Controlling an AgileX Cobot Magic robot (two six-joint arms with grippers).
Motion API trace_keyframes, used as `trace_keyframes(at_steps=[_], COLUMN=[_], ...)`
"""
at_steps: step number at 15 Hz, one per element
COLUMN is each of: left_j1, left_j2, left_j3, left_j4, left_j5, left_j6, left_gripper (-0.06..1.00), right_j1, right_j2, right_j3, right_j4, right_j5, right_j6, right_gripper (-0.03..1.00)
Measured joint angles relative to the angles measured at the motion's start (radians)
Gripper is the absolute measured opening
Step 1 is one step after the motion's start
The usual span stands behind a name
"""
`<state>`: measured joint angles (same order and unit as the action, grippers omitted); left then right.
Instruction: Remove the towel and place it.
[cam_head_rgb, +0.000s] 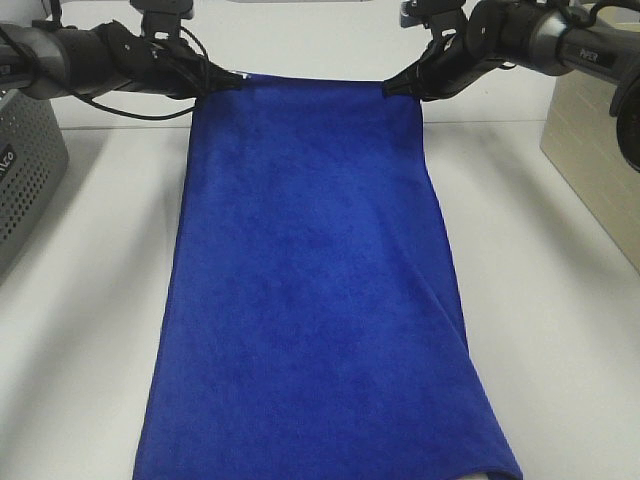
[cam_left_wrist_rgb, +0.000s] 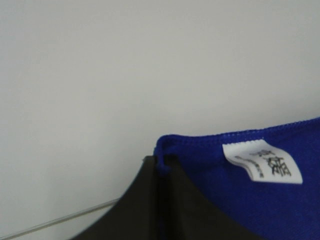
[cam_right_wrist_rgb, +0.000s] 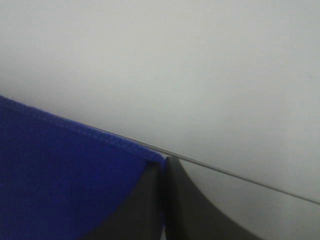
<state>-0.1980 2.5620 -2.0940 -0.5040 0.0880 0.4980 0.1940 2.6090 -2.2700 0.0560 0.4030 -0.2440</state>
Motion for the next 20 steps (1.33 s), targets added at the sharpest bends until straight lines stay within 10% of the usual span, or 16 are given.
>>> trace_keyframes(at_steps=[20], left_j1=[-0.020], left_j2=[0.177], left_j3=[-0.191], left_j4=[0.006], left_j5=[0.021], left_j6=[0.038], left_gripper=[0.04], right_j1=[-0.022], right_j2=[0.026], right_j3=[0.000], right_j4=[-0.017], right_j5=[-0.092], right_j6=[0.001], right_gripper=[0.04])
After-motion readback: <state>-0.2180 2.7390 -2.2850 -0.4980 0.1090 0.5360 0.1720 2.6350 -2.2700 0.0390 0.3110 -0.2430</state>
